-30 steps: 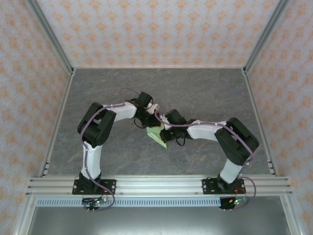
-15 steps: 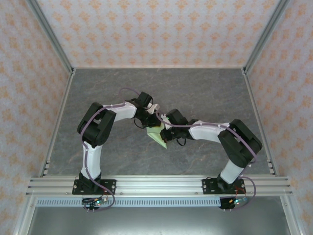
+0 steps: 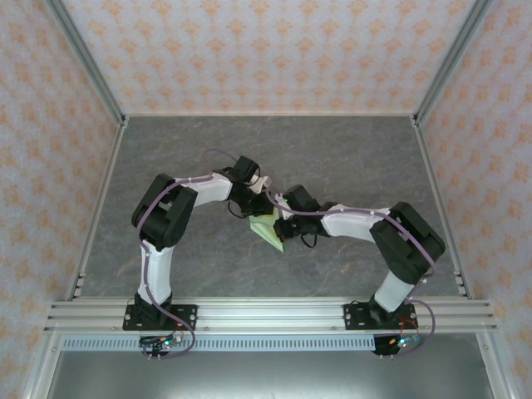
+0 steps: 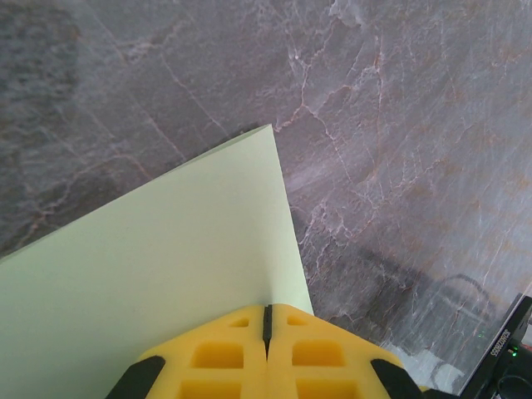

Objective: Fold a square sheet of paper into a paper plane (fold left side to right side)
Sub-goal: Third fold the triangle at the center of the table.

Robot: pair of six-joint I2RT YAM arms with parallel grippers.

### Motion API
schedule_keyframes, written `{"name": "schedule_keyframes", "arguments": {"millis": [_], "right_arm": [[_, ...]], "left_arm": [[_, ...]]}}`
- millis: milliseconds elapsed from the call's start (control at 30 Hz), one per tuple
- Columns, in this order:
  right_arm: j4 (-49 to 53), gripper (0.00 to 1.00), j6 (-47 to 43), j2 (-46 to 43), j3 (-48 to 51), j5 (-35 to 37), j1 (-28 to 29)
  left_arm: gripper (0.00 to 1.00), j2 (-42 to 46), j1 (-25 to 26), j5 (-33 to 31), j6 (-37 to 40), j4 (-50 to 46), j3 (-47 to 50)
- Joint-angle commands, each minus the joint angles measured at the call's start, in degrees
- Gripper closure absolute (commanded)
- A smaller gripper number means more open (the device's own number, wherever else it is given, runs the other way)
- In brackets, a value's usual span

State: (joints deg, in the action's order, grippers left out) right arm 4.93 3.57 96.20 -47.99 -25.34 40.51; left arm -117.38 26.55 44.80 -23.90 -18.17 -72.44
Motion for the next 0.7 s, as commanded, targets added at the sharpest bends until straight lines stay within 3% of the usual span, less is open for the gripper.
{"name": "schedule_keyframes", "arguments": {"millis": [0, 667], "right_arm": [[0.29, 0.99, 0.74, 1.08, -1.18, 0.18, -0.61], [2.05, 0.98, 0.28, 3.30, -3.00, -0.14, -0.61]], "left_arm": [[0.95, -1.21, 0.61, -2.08, 1.05, -3.54, 1.47], [0.95, -1.27, 0.54, -1.91, 1.15, -3.53, 1.41]]}}
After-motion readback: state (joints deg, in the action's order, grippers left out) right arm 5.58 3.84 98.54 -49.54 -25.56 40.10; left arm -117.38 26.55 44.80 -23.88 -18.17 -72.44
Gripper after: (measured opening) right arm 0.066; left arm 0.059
